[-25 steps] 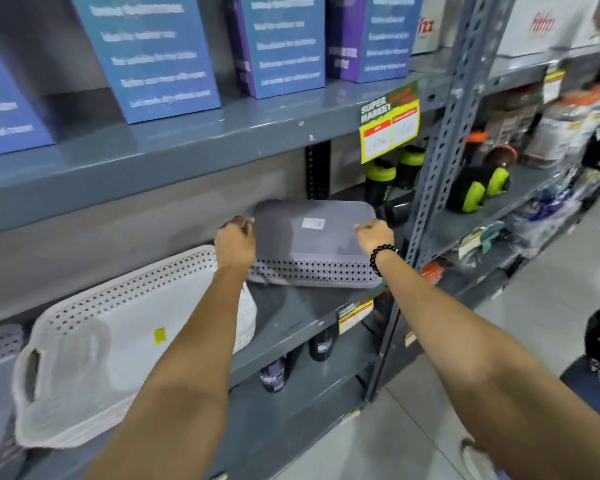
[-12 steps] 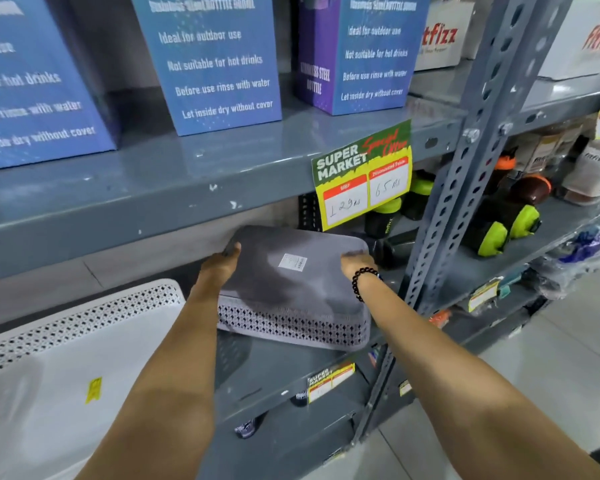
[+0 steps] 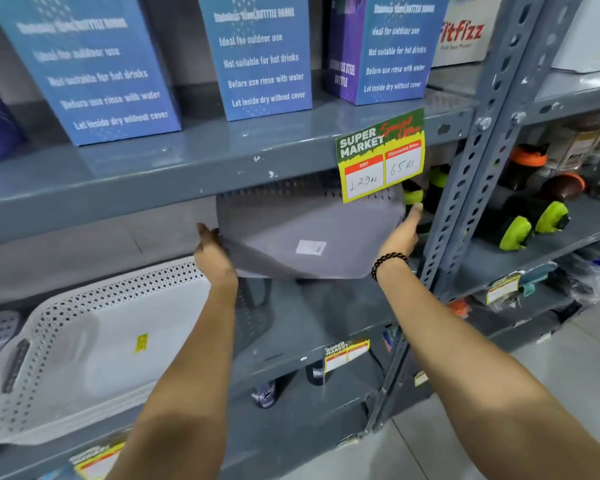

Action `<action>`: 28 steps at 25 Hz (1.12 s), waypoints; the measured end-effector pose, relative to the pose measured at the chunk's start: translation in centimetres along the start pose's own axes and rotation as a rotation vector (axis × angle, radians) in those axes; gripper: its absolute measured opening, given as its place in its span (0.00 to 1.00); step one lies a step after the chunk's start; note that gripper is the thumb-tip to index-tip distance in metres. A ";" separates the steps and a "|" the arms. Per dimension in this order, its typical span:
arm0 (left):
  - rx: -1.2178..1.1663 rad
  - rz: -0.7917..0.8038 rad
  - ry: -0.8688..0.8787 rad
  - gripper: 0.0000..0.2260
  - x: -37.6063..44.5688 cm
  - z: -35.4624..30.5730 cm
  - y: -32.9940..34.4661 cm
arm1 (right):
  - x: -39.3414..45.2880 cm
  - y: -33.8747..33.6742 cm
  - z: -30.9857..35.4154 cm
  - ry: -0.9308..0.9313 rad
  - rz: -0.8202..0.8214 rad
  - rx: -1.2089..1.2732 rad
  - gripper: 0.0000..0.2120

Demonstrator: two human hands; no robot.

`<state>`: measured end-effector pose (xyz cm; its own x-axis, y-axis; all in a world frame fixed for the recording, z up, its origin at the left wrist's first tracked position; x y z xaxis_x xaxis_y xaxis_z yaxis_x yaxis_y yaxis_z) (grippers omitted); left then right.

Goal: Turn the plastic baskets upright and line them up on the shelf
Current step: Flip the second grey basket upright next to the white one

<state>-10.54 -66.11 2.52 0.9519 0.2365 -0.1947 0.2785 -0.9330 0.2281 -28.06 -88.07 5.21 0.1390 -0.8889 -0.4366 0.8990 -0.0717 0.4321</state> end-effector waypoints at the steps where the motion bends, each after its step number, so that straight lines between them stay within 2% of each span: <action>1: 0.028 -0.001 -0.032 0.23 -0.1 0.1 -1.0 | -0.3 -0.7 0.0 0.025 0.019 0.013 0.36; 3: 0.124 0.043 -0.110 0.22 0.1 0.0 -2.7 | -0.4 -2.1 -0.5 0.066 0.034 0.017 0.37; 6: 0.397 0.156 -0.083 0.12 0.7 -0.4 -3.3 | 0.0 -3.5 -1.6 0.127 0.025 -0.209 0.38; 7: 0.505 0.160 -0.030 0.09 0.3 -0.8 -3.1 | 0.0 -3.7 -1.8 0.130 0.007 -0.268 0.36; 10: 0.910 0.064 0.201 0.15 -1.3 -1.9 -2.8 | 0.6 -4.3 -2.0 0.058 -0.078 -0.475 0.33; 12: 1.064 0.058 0.326 0.12 -2.9 -2.2 -2.8 | 0.6 -4.6 -2.1 -0.007 -0.102 -0.603 0.31; 17: 1.161 0.068 0.358 0.10 -4.1 -0.1 -4.2 | 1.8 -4.7 -3.1 -0.030 -0.008 -0.785 0.21; 21: 1.190 0.073 0.400 0.09 -4.2 0.5 -4.3 | 2.0 -5.3 -3.6 -0.005 -0.033 -0.906 0.25; 23: 1.196 0.068 0.413 0.09 -4.3 0.6 -4.5 | 1.9 -5.1 -4.0 -0.068 -0.057 -0.974 0.28; 26: 1.161 0.057 0.431 0.07 -4.6 0.4 -4.8 | 1.2 -4.4 -4.1 -0.262 -0.090 -1.160 0.33; 28: 1.136 0.034 0.444 0.07 -4.6 0.0 -5.3 | 0.3 -3.7 -4.2 -0.387 -0.037 -1.270 0.36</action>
<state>-16.39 -62.32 2.17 0.9794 0.0716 0.1889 0.1940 -0.5942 -0.7806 -29.60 -86.15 0.22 0.1703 -0.9813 -0.0894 0.6901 0.1835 -0.7001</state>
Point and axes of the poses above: each hand's wrist, its own x-axis towards the middle knuckle, its own y-axis out of the palm, z = x × y, the point moved 2 cm from there along x, towards the middle knuckle, and after that the axes turned 9 degrees about -z, right-handed, at the moved point
